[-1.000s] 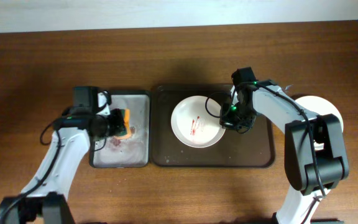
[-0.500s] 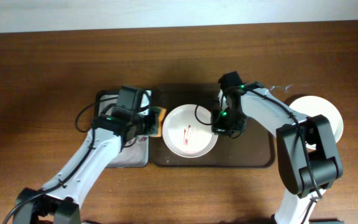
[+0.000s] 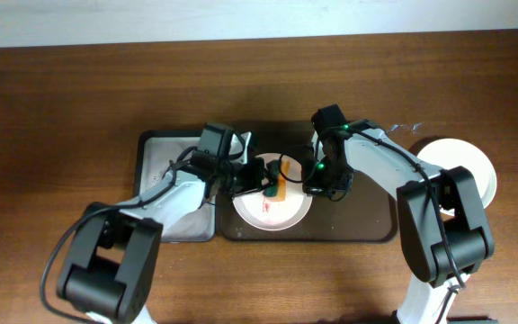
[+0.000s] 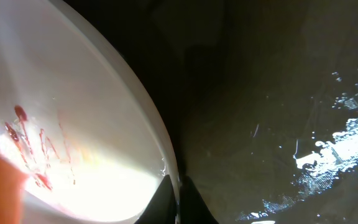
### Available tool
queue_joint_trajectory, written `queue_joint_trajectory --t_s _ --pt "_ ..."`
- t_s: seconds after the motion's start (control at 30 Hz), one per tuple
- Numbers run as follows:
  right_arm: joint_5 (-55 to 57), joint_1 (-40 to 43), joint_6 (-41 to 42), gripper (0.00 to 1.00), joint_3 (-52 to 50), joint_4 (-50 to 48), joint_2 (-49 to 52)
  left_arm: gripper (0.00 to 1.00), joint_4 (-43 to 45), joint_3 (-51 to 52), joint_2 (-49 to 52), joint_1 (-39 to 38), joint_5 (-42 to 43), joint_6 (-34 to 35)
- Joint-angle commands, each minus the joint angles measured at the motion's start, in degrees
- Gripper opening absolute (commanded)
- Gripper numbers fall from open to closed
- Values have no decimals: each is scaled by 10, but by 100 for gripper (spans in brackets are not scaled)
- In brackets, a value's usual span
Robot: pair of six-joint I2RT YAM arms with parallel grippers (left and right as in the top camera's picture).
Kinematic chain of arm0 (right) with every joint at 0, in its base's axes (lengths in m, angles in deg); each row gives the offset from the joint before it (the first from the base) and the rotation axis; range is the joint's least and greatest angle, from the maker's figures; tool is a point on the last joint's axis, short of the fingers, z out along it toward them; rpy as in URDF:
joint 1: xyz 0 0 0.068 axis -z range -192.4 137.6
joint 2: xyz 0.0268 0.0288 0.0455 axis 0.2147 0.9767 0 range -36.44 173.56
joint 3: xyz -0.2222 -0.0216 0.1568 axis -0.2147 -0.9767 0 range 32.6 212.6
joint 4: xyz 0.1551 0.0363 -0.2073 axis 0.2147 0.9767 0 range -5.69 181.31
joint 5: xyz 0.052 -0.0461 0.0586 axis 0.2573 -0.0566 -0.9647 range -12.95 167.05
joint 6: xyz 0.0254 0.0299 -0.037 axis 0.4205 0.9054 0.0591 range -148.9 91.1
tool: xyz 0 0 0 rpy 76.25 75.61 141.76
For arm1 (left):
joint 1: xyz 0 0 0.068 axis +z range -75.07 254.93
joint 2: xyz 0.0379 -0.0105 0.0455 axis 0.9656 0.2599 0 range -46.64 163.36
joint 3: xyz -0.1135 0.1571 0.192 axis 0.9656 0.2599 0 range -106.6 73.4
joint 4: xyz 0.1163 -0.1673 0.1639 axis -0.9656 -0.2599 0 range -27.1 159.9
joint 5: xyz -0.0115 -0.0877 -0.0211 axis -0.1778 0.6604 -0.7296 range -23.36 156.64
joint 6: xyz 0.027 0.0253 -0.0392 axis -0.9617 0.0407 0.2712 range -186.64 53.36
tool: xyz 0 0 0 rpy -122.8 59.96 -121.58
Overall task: Clean dirty plates on tray and stack at the side
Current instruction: 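Scrub the stained plate with the sponge in the left gripper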
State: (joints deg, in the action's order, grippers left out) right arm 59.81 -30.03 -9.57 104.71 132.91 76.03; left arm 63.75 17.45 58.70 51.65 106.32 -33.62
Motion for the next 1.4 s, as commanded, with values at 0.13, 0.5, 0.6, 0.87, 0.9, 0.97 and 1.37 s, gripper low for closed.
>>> queue_joint_trajectory --t_s 0.13,0.5,0.6,0.87,0.9,0.97,1.37 --pt "14 -3 2 4 -2 0 5 0 15 -9 51 -27 38 26" --pt "14 -3 2 4 -2 5 5 0 -130 -10 -14 10 -199 -32" --pt "14 -3 2 4 -2 5 5 0 -175 -12 -28 10 -219 -56" --pt "14 -3 2 4 -2 5 5 0 -196 -42 -104 -1 -219 -56" --pt "14 -3 2 4 -2 5 5 0 -196 -41 -98 -10 -219 -54" --pt "14 -3 2 4 -2 5 5 0 -196 -41 -78 -37 -220 -11" --pt "14 -3 2 4 -2 7 5 0 -193 -42 -1 -83 -325 34"
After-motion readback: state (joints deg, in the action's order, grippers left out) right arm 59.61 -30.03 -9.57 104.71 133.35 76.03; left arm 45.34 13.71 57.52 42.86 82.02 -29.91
